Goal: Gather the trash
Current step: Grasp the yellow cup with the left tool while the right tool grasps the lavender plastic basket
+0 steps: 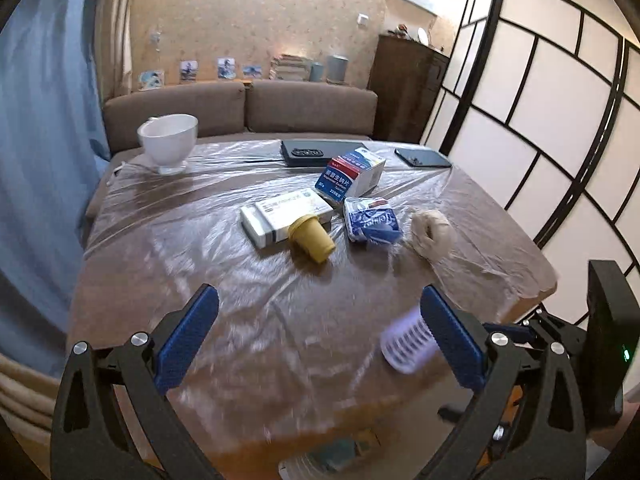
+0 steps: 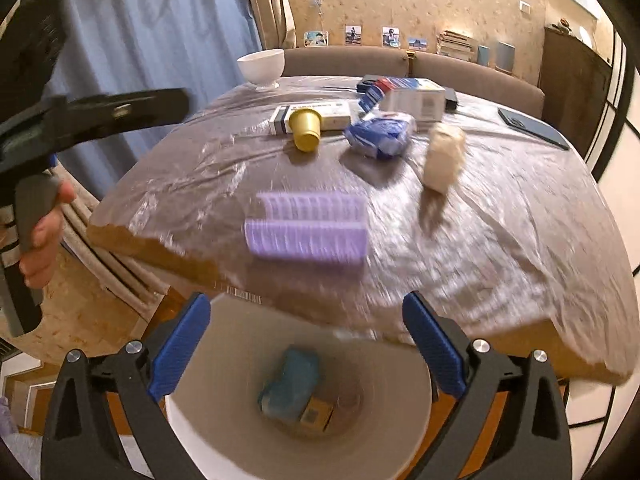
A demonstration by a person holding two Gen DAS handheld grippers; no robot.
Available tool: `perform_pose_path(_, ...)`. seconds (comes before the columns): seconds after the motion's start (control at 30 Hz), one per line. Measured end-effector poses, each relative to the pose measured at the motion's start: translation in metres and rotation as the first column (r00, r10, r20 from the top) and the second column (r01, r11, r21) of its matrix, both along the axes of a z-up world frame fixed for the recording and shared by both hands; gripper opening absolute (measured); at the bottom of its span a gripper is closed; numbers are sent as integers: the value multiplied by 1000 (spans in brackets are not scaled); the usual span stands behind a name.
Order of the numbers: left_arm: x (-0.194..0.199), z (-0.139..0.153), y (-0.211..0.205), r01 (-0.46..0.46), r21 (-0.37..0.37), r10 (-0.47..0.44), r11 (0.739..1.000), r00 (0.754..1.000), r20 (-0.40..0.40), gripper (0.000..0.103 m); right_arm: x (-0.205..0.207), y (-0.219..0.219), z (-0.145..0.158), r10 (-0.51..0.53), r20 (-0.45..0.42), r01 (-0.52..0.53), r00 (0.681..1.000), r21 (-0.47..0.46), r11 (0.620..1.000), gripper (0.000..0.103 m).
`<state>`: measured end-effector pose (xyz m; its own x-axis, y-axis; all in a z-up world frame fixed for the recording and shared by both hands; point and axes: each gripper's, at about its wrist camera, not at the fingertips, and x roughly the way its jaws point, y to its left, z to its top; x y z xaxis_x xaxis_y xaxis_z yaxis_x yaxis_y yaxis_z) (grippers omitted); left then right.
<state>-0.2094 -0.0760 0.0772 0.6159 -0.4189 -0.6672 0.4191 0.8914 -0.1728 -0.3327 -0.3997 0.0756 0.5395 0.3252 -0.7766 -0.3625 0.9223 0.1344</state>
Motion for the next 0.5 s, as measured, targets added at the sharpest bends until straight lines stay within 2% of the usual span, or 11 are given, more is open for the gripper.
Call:
perform_pose_path(0.1, 23, -8, -11, 35, 25, -35, 999, 999, -17, 101, 13, 10, -4, -6, -3, 6, 1000, 0, 1000, 95)
perform_pose_path(0.3, 53, -25, -38, 89, 144, -90, 986, 996, 3, 101, 24, 23, -9, -21, 23, 22, 1000, -35, 999, 95)
perform_pose_path(0.43, 69, -35, -49, 128, 162, -127, 978, 992, -21, 101, 29, 24, -11, -34, 24, 35, 999, -30, 999, 94)
perform_pose_path(0.5, 76, -38, -51, 149, 149, -144, 978, 989, -39, 94, 32, 22, -12, -43, 27, 44, 999, -23, 999, 93)
